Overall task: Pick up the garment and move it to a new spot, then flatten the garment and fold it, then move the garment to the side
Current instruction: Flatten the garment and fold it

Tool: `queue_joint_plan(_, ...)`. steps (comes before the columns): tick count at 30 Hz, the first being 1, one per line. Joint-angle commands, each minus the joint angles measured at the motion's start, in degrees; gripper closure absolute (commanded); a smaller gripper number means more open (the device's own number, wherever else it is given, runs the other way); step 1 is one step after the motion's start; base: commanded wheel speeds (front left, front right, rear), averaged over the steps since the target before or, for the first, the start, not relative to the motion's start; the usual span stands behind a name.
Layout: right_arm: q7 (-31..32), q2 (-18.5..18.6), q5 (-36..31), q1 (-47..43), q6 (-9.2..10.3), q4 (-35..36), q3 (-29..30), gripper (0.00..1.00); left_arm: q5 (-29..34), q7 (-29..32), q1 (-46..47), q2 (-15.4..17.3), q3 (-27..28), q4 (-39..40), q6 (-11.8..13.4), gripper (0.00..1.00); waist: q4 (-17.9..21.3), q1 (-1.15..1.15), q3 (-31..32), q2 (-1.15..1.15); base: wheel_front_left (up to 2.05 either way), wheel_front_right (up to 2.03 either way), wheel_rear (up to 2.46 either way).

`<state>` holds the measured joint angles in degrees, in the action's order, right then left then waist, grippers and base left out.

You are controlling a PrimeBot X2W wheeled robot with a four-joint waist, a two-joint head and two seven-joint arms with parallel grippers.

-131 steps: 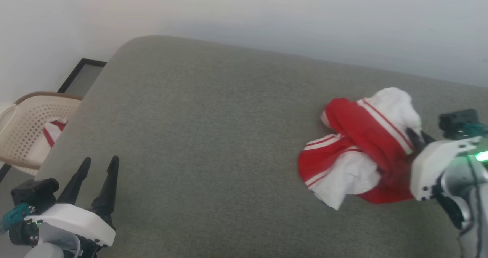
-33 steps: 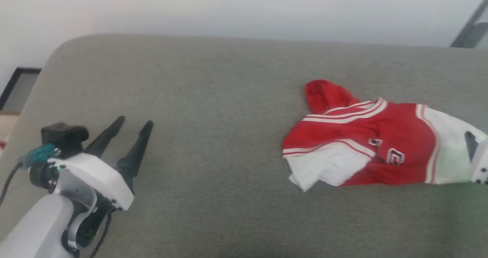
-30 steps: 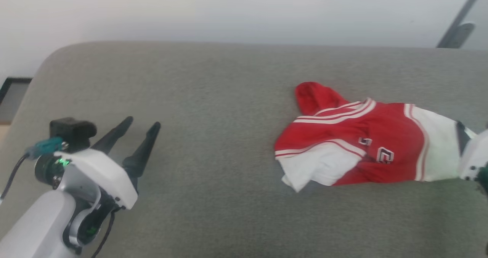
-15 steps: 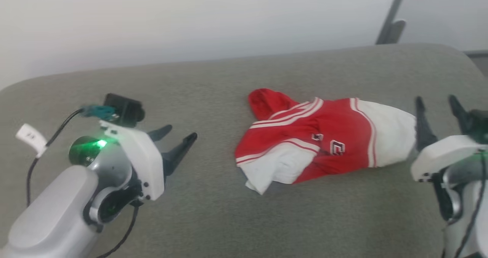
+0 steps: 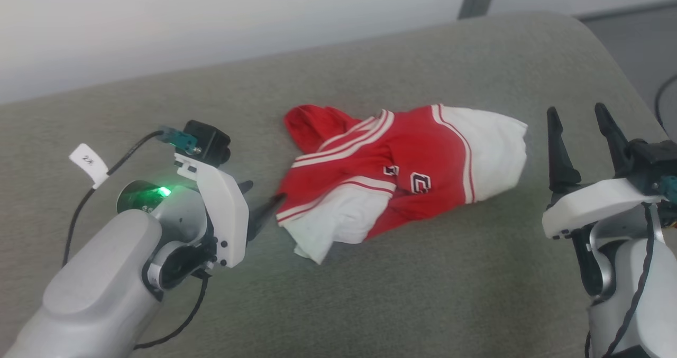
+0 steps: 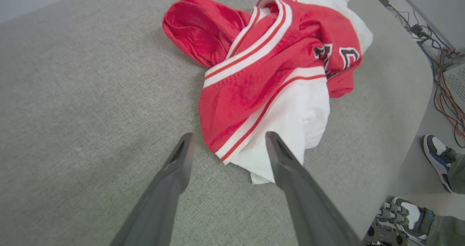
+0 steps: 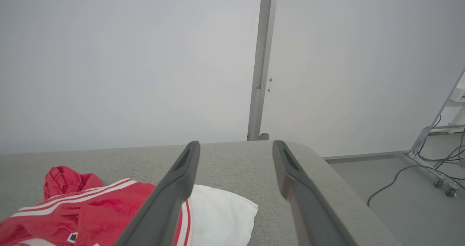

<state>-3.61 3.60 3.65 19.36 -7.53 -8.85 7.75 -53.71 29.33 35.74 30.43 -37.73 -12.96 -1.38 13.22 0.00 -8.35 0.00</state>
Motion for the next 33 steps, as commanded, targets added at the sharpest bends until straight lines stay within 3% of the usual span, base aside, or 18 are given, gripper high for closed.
queue_joint_plan(1,-0.6,-0.3,0.3,0.8,0.08,0.4,-0.1,0.00,0.3,0.3,1.2,-0.1,-0.2,-0.8,-0.5,0.00,1.5,0.00,-1.5,0.00,0.00,0.00,0.00)
queue_joint_plan(11,-2.4,-0.8,1.1,2.0,0.08,-0.1,-0.2,0.00,0.7,1.8,2.7,-0.7,-1.9,-7.0,-1.9,0.00,5.2,0.00,-4.9,0.00,0.00,0.00,0.00)
queue_joint_plan(20,-3.1,-0.8,2.3,2.3,0.08,-1.4,-0.2,0.00,0.4,5.1,2.7,-1.1,-3.6,-11.1,-1.2,0.00,5.9,0.00,-6.1,0.00,0.00,0.00,0.00)
queue_joint_plan(22,-3.2,-0.8,2.4,2.2,0.08,-1.6,-0.2,0.00,-0.3,5.8,2.4,-1.4,-3.8,-12.4,-1.4,0.65,5.9,0.00,-6.3,0.00,0.00,0.00,0.00)
queue_joint_plan(23,-3.2,-0.8,2.4,2.3,0.08,-1.7,-0.2,0.00,-0.4,5.7,2.4,-1.5,-3.8,-12.9,-1.6,0.76,5.8,0.00,-6.4,0.00,0.00,0.00,0.00)
queue_joint_plan(24,-3.3,-0.8,2.5,2.4,0.08,-1.7,-0.2,0.00,-0.6,5.7,2.5,-1.7,-3.9,-13.3,-1.7,1.00,5.8,0.00,-6.5,0.00,0.00,0.00,0.00)
queue_joint_plan(33,-3.2,-0.8,1.7,2.6,0.08,-1.9,1.1,0.00,-0.5,4.4,4.0,-1.1,-3.4,-15.0,-3.0,1.00,4.4,0.00,-6.1,0.00,0.00,0.00,0.00)
